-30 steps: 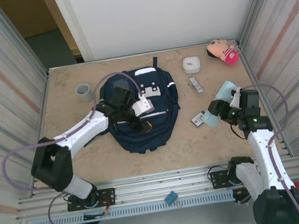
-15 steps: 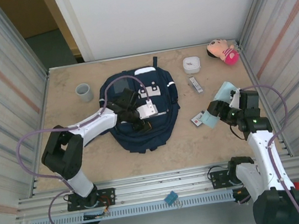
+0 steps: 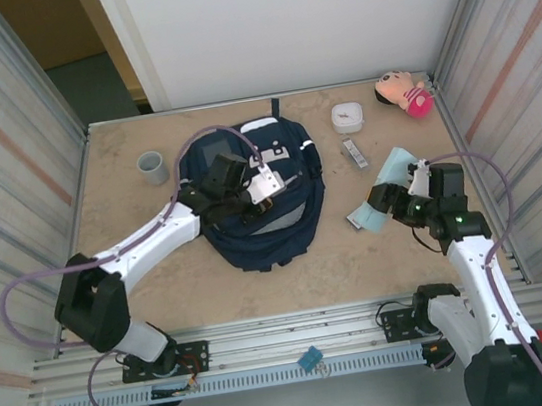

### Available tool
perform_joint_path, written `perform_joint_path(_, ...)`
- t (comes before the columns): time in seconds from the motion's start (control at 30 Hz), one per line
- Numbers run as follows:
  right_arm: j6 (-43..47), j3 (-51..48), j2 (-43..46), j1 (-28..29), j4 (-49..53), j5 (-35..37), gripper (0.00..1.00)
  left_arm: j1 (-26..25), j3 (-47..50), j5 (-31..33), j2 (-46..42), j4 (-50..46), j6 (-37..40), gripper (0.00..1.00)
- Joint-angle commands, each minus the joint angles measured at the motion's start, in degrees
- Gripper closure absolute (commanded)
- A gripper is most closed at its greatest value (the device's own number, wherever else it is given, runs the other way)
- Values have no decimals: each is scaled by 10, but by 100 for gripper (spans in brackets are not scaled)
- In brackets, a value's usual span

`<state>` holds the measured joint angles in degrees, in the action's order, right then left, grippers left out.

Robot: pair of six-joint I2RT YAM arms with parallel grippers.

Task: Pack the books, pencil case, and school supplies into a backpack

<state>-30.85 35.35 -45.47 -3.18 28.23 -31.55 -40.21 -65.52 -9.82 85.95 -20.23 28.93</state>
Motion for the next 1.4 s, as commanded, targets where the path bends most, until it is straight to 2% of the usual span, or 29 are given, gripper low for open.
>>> perform_joint_path(0.0,-9,18,-15,25,-21,-54,47,-29,-55,-26,-47,-8,-68,100)
perform_joint_path(0.17,-62,41,-42,77,-14,-104,47,-30,-111,3,-52,-21,-139,100)
perform_joint_path(0.33,-145,40,-64,144,-16,-148,47,-27,-129,38,-43,-17,-167,100)
perform_joint_path(0.4,-188,35,-72,195,-46,-155,47,-24,-134,36,-37,-14,-180,100)
perform_joint_path(0.5,-253,28,-95,273,-88,-126,46,-20,-136,26,-31,-3,-193,100)
perform_joint_path(0.63,-354,17,-166,323,-217,-101,47,-15,-142,-7,-31,9,-198,100)
perform_joint_path(0.73,-426,25,-217,348,-306,-62,47,-12,-142,-13,-38,10,-204,100)
perform_joint_path(0.9,-492,58,-300,372,-374,22,44,-3,-118,-21,-60,35,-222,100)
perform_joint_path(1.0,-528,64,-340,375,-414,75,37,0,-107,-31,-69,44,-224,100)
perform_joint_path(1.13,-517,90,-370,371,-393,90,23,4,-103,-29,-70,48,-224,100)
perform_joint_path(1.37,-514,44,-325,393,-337,114,19,12,-95,-38,-71,60,-224,100)
